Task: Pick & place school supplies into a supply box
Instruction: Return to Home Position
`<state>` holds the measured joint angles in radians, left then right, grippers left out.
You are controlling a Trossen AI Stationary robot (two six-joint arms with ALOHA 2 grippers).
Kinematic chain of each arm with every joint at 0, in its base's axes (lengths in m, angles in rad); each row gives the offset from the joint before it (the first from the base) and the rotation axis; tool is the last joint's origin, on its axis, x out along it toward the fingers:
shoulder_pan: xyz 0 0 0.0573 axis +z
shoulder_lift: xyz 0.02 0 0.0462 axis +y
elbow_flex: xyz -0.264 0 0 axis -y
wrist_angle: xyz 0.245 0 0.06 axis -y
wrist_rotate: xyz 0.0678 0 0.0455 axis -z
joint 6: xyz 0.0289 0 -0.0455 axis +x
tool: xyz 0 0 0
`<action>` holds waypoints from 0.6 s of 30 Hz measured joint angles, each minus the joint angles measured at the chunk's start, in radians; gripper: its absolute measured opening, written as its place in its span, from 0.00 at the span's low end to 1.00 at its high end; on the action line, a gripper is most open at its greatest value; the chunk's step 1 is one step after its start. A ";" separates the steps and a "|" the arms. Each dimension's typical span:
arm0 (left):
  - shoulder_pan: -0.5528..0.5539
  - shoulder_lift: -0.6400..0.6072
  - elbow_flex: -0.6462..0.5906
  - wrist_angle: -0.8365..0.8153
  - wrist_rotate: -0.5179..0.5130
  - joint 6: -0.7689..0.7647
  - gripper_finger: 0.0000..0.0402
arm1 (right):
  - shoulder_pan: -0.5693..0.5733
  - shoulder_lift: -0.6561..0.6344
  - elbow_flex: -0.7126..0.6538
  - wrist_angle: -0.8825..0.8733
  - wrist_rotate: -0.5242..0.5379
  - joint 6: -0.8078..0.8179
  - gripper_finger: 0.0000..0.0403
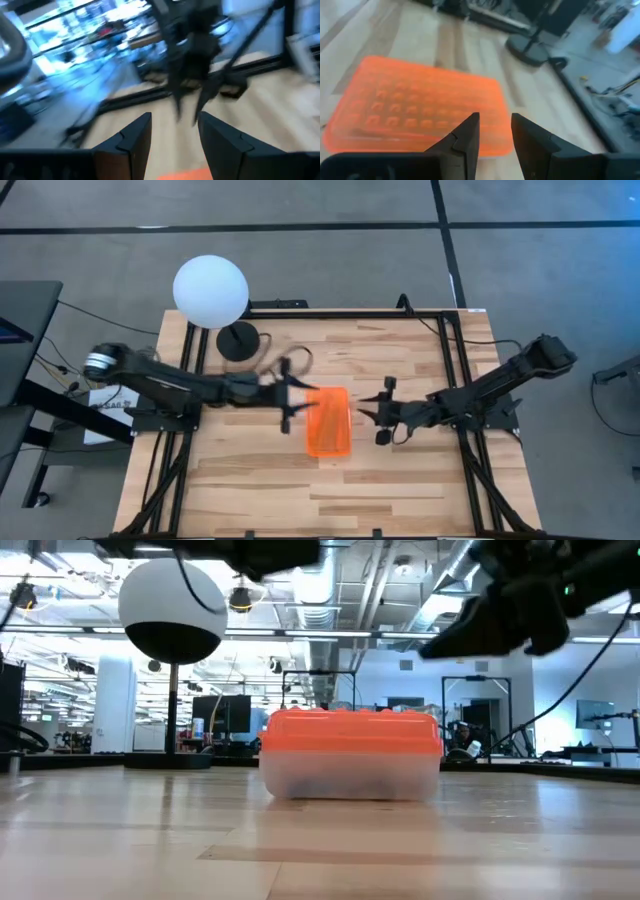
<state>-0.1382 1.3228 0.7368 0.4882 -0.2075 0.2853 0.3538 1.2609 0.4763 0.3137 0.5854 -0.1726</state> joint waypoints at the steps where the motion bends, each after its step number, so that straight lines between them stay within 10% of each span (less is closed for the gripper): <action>1: -0.007 -0.062 0.000 -0.073 -0.054 0.003 0.39 | 0.000 -0.031 0.000 -0.020 0.009 -0.012 0.27; 7: -0.027 -0.360 -0.082 -0.394 -0.140 0.025 0.39 | -0.008 -0.218 -0.029 -0.118 0.014 -0.121 0.27; 18: -0.027 -0.730 -0.591 0.068 -0.129 -0.039 0.39 | -0.064 -0.481 -0.327 0.223 -0.161 -0.144 0.27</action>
<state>-0.1654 0.5926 0.1455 0.5564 -0.3363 0.2461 0.2899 0.7801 0.1489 0.5369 0.4240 -0.3163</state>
